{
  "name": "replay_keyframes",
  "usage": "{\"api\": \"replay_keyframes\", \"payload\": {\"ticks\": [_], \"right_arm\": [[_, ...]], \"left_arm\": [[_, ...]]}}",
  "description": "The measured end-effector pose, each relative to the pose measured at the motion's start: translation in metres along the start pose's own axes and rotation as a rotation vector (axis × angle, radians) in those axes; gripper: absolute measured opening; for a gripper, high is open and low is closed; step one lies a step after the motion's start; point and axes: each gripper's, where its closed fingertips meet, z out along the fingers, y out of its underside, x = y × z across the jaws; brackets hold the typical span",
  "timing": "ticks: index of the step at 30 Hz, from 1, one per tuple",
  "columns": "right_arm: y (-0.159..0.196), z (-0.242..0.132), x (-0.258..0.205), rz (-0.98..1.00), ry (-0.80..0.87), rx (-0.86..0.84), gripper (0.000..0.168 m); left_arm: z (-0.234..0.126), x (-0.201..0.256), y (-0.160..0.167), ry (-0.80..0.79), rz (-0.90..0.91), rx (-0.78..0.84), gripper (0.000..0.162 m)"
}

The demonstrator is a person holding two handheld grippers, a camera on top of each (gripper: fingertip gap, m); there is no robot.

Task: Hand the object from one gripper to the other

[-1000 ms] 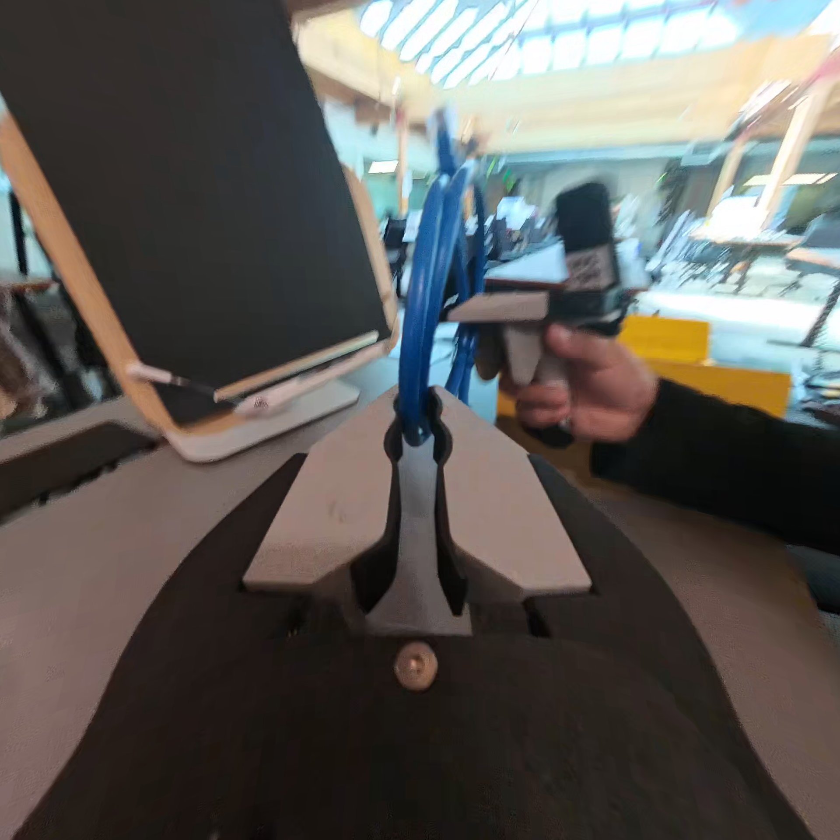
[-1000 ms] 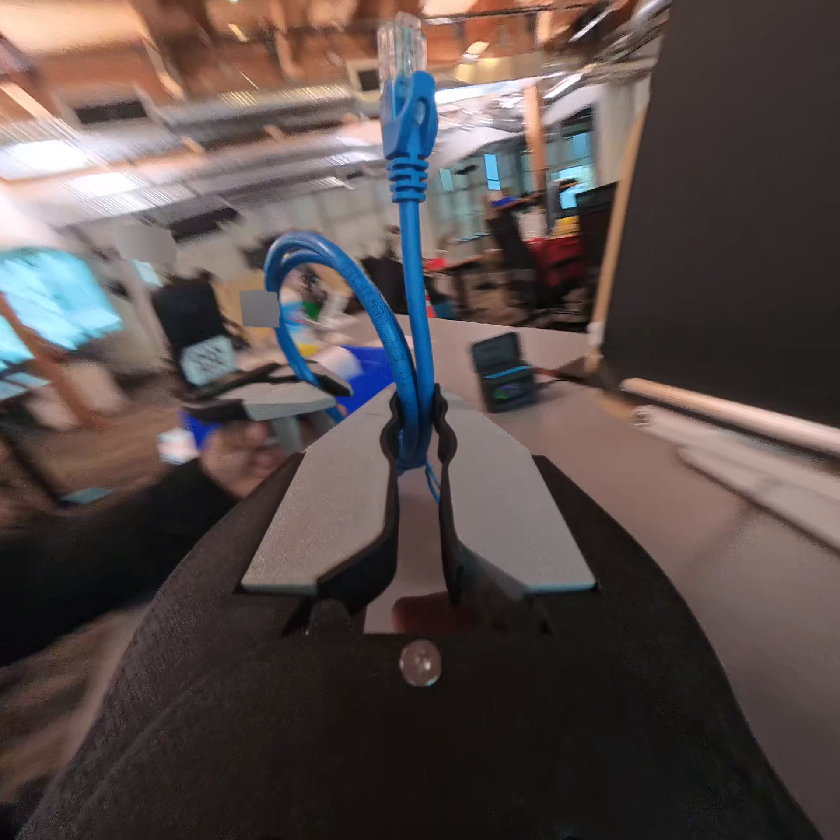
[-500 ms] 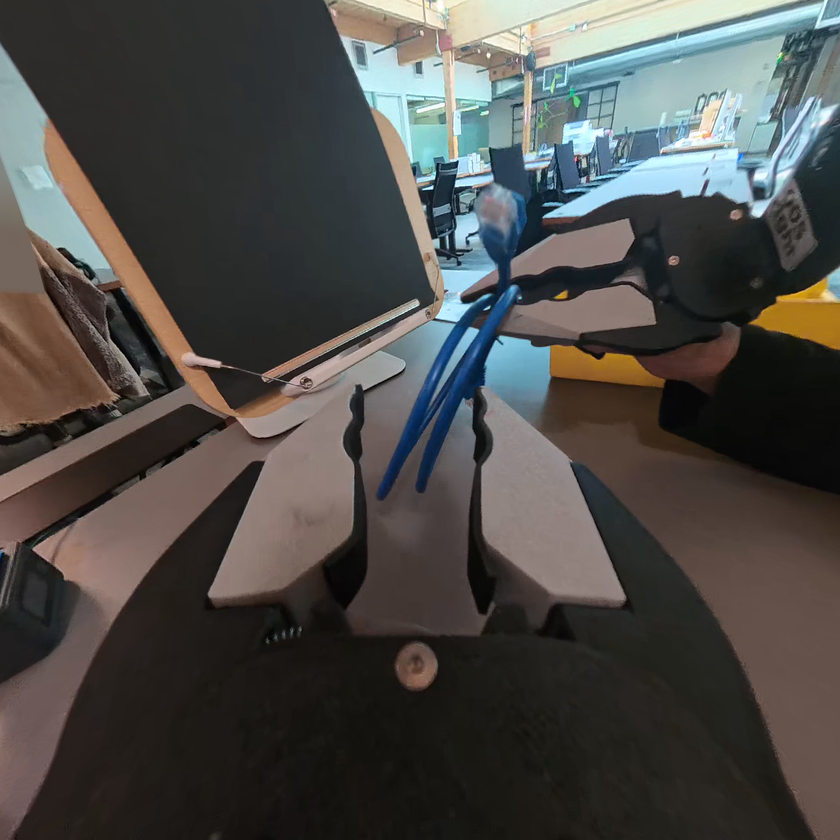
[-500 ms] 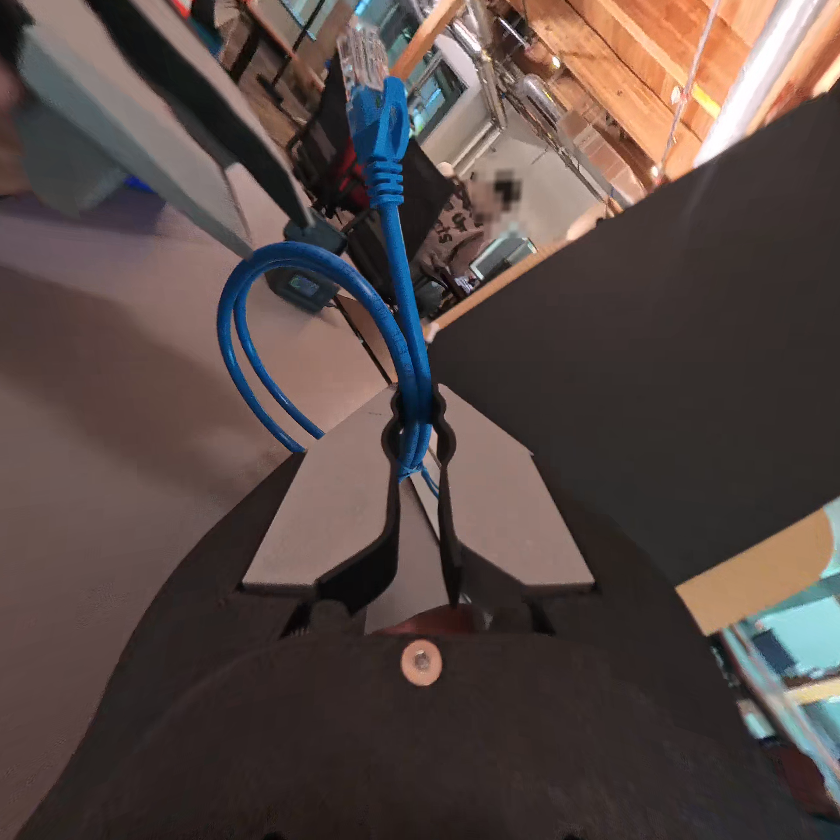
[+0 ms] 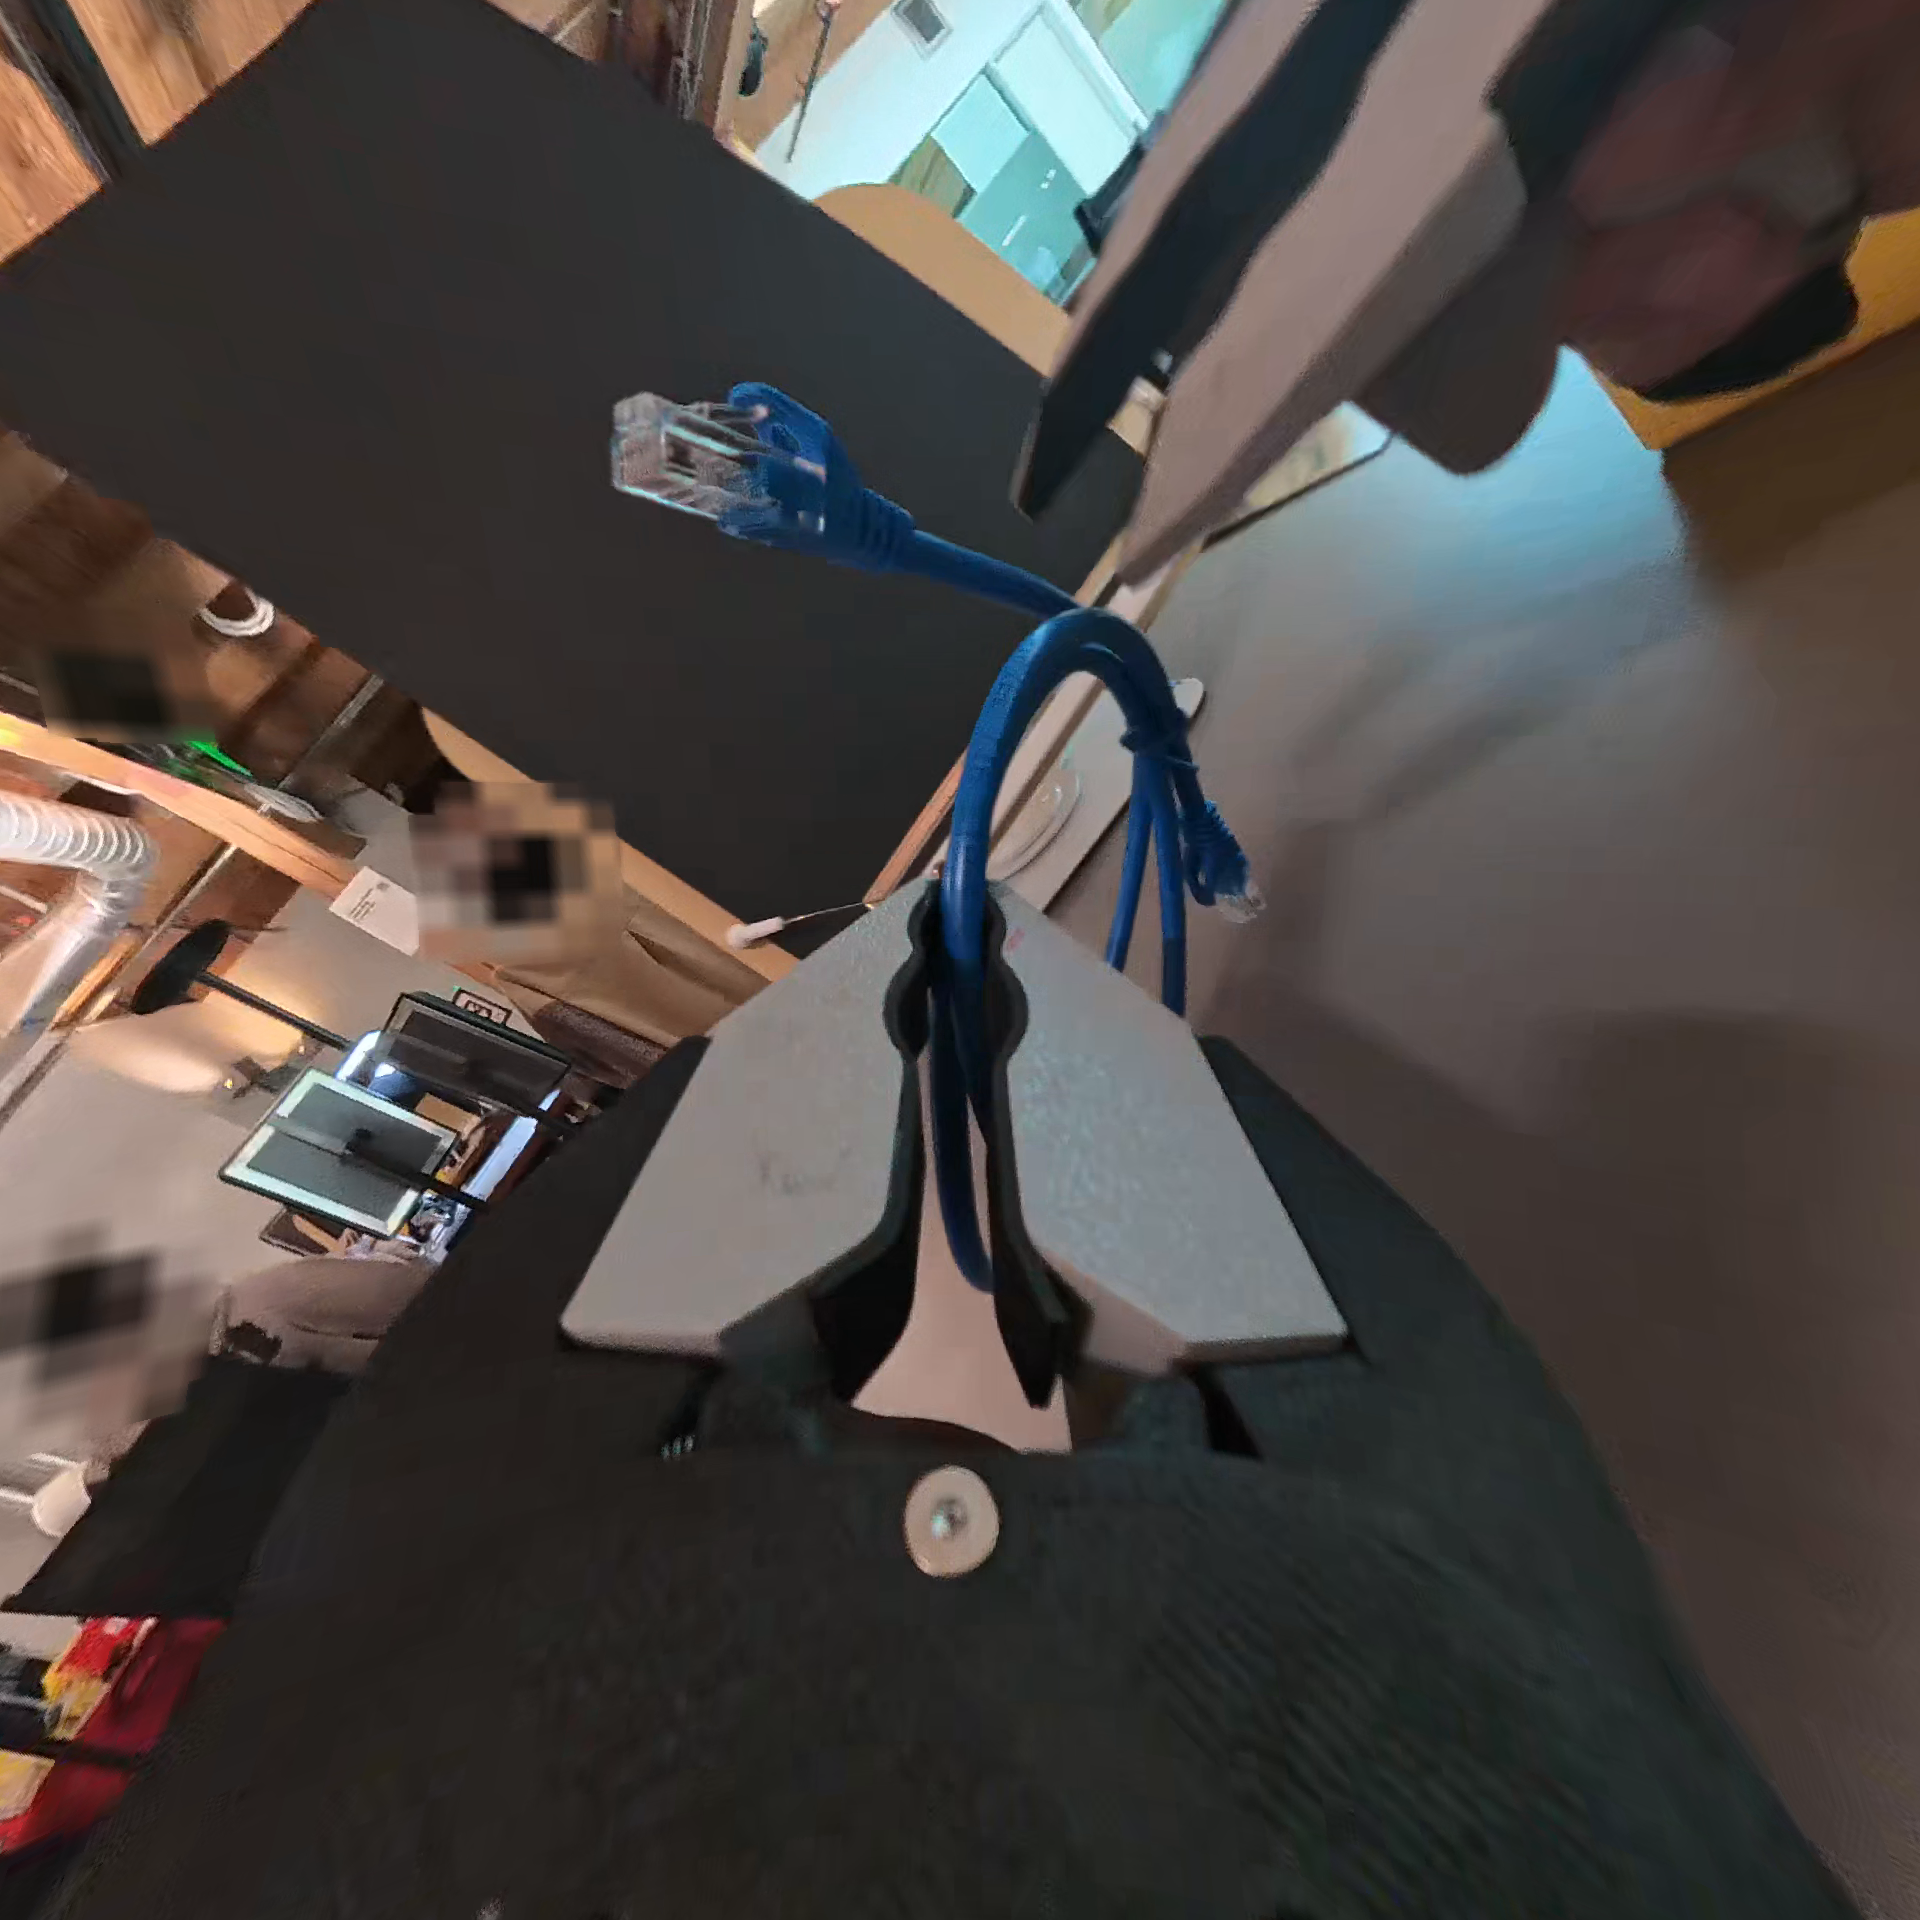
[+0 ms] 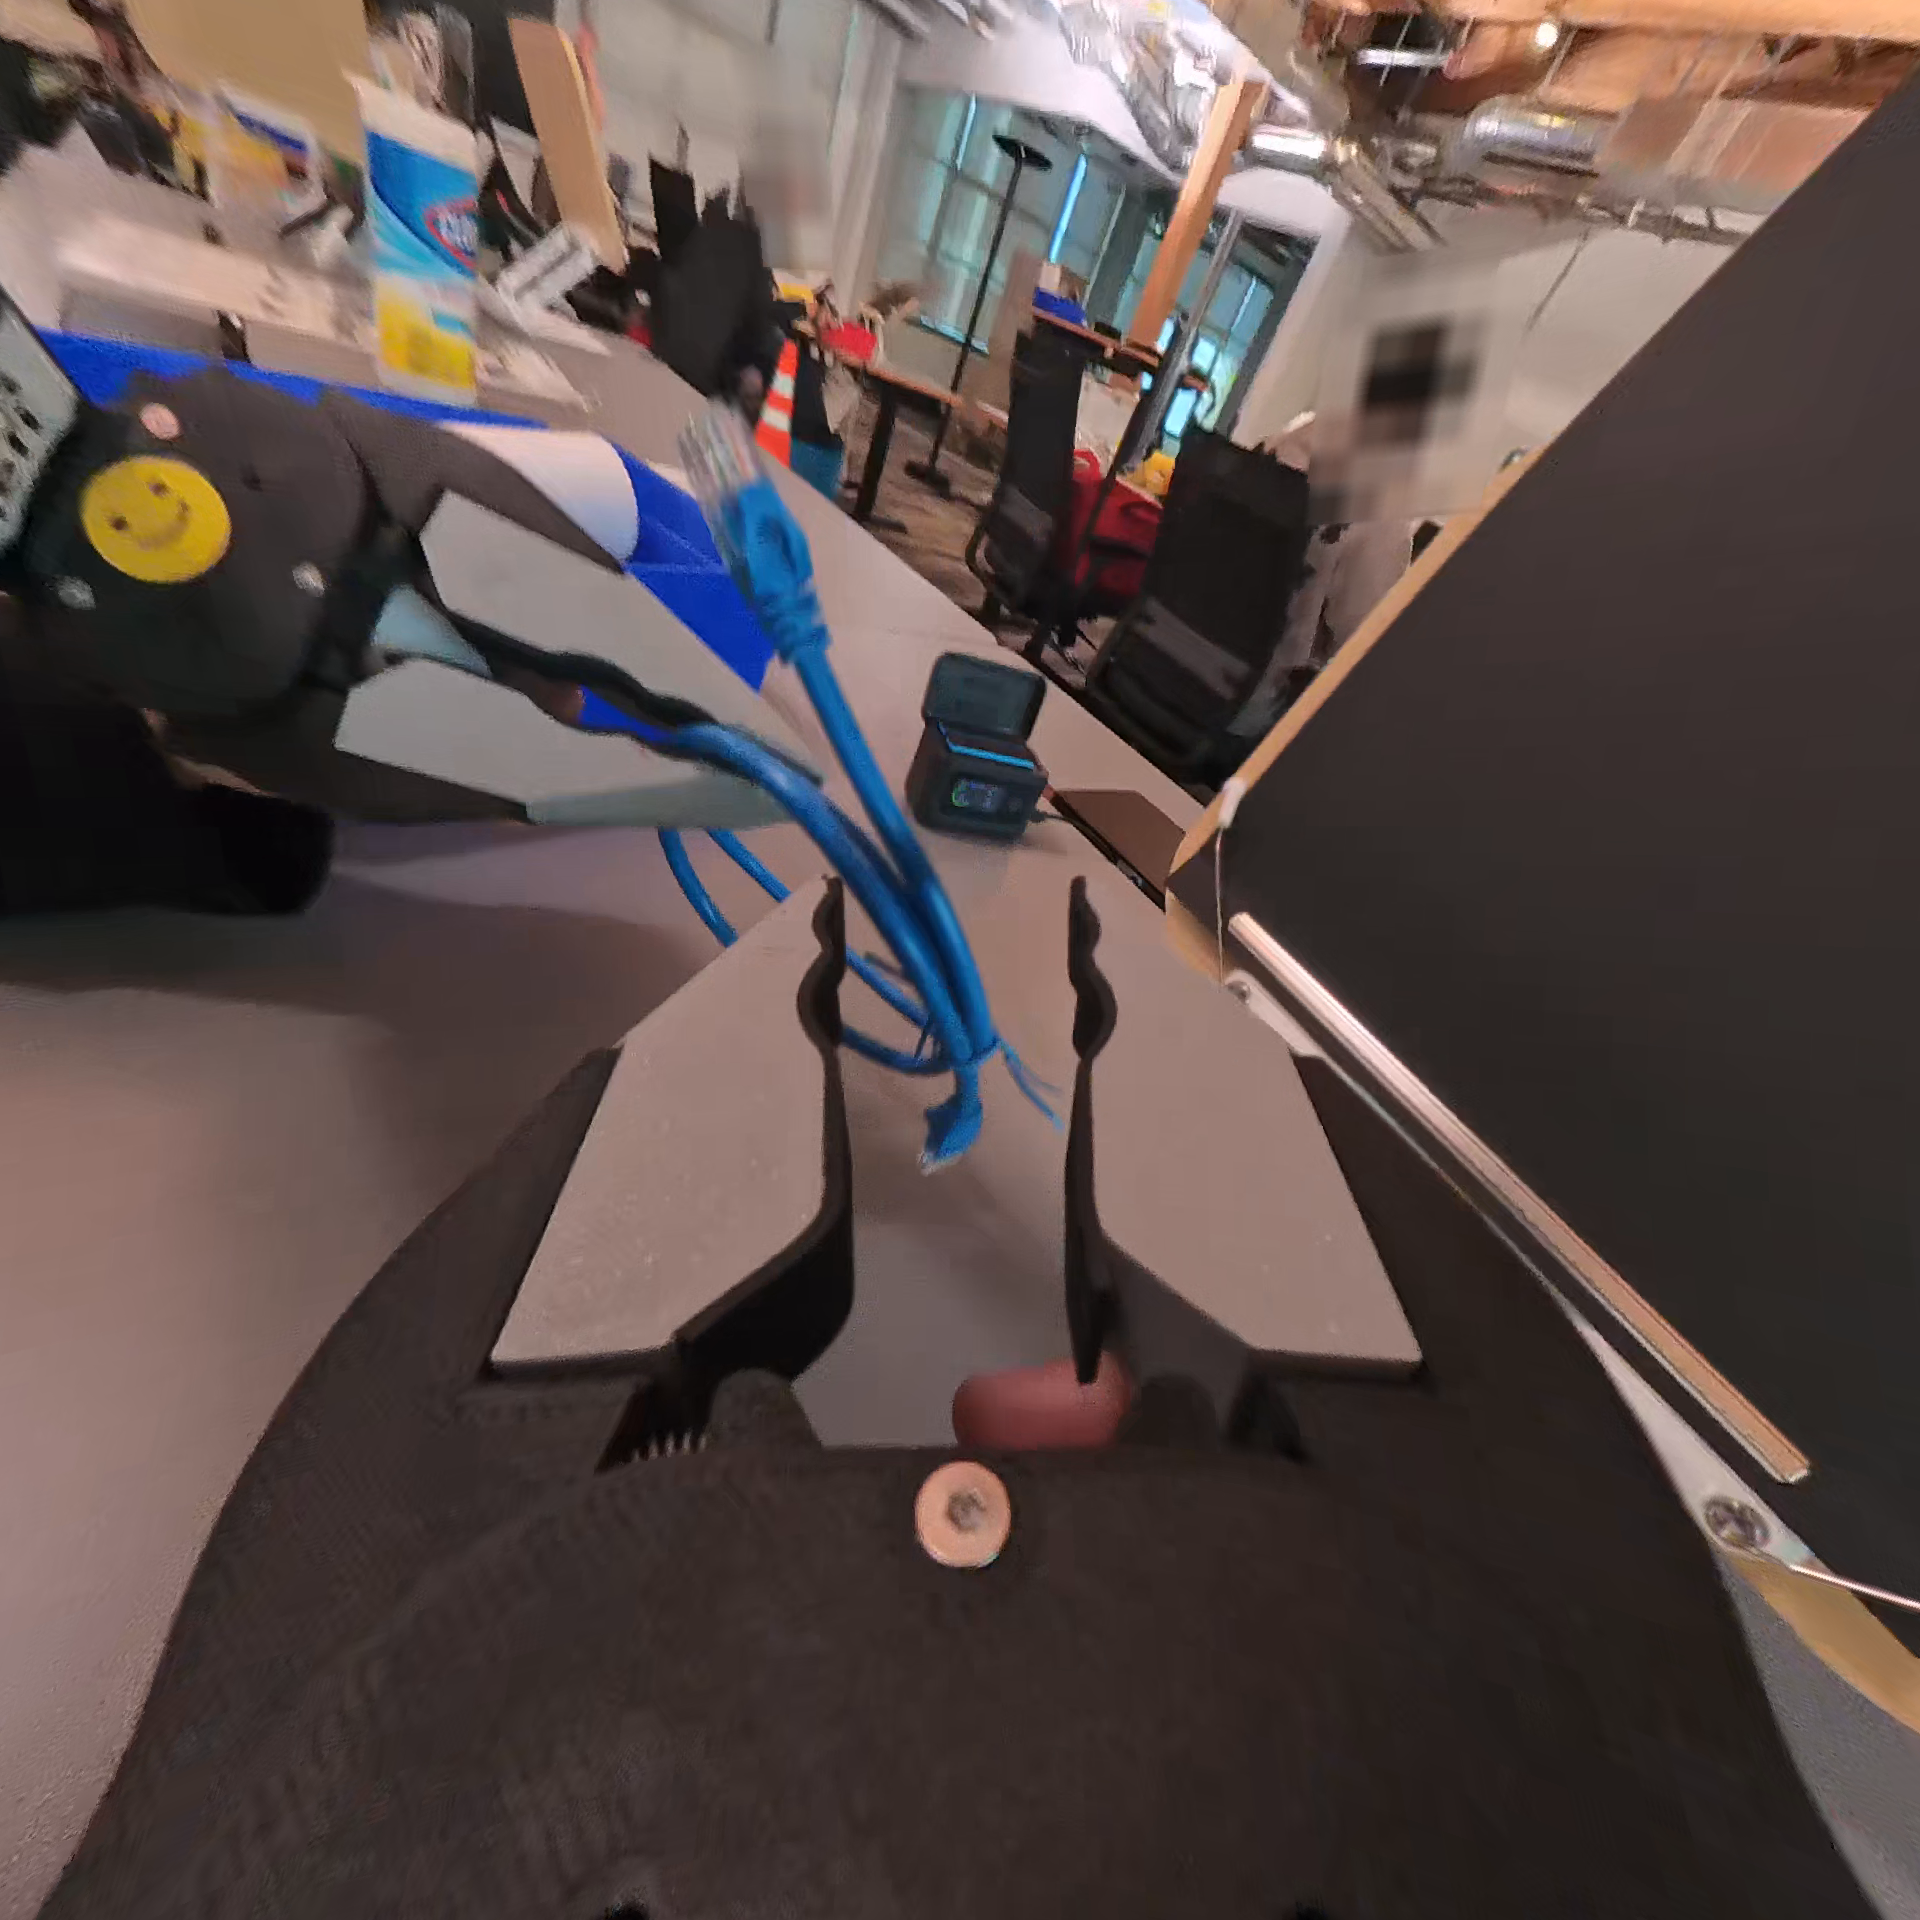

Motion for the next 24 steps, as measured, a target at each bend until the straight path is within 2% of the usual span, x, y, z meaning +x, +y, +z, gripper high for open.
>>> {"api": "replay_keyframes", "payload": {"ticks": [2,5,7,12,14,18,22,24], "right_arm": [[-0.004,-0.004,-0.005,-0.047,-0.019,0.022,0.045],[-0.007,-0.006,-0.031,-0.19,-0.088,0.033,0.043],[-0.004,-0.001,-0.029,-0.263,-0.03,0.003,0.03],[0.002,0.0,-0.022,-0.274,-0.002,-0.028,0.027],[0.003,-0.001,-0.023,-0.255,-0.024,-0.032,0.014],[0.01,0.004,-0.018,-0.104,-0.056,-0.085,0.01],[0.026,0.006,0.01,0.253,-0.028,-0.122,0.007],[0.026,0.001,0.024,0.43,-0.027,-0.083,0.007]], "left_arm": [[0.001,0.006,0.0,0.026,0.018,-0.001,0.003],[0.001,0.013,0.0,0.082,-0.025,-0.002,0.003],[-0.001,0.018,-0.004,0.112,-0.033,0.027,0.003],[-0.006,0.018,-0.017,0.159,-0.12,0.082,0.002],[-0.008,0.016,-0.021,0.177,-0.174,0.104,0.002],[-0.009,0.017,-0.022,0.217,-0.244,0.111,0.005],[-0.018,0.003,-0.028,0.247,-0.399,0.176,0.033],[-0.023,-0.005,-0.029,0.266,-0.452,0.197,0.039]]}}
